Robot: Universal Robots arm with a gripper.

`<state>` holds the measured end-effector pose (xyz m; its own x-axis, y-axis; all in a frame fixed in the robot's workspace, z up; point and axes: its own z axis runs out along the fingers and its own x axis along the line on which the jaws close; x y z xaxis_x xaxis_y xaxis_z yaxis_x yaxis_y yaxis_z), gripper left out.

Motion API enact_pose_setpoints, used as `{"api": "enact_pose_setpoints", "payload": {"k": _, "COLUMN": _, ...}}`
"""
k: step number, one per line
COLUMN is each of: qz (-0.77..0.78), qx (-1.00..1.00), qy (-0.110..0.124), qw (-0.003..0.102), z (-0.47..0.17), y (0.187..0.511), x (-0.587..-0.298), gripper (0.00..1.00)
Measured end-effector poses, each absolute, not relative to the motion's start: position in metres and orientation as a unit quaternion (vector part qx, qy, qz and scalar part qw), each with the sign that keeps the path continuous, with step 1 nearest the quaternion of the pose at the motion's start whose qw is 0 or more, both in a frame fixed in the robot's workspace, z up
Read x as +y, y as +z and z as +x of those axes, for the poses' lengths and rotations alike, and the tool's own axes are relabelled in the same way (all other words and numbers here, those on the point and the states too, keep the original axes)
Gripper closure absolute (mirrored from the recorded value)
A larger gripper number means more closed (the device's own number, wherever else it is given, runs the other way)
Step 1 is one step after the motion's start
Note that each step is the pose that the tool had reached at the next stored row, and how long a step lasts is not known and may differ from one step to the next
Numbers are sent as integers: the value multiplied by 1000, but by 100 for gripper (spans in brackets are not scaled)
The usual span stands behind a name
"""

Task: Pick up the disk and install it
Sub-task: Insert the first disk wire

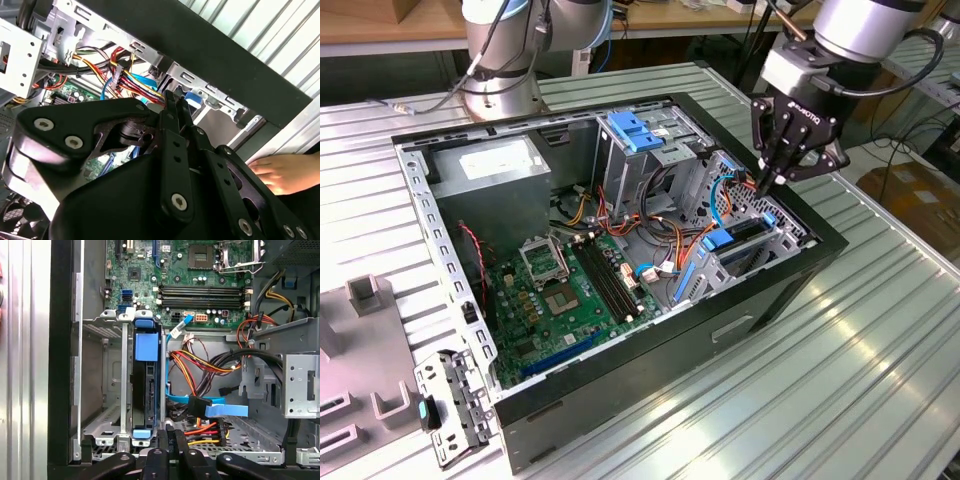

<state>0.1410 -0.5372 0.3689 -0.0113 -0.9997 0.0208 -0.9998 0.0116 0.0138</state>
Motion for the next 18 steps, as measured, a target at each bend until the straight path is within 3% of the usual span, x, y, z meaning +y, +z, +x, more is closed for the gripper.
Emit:
{"api": "enact_pose_setpoints", "payload": {"k": 5, "qz": 701, "qx": -713, "qy": 5, "qw": 10, "z": 131, "y": 363, "x": -537, "gripper": 83}}
{"api": "enact_pose_setpoints", "payload": {"k": 12, "qz": 699, "qx": -715, "qy": 17, "qw": -2, "z": 123, "y": 358, "x": -537, "gripper": 83}}
{"api": "enact_pose_setpoints", "payload": {"k": 18, "qz": 682, "qx": -732, "qy": 17, "qw": -2, "z": 118, "y": 356, "x": -537, "gripper": 83}}
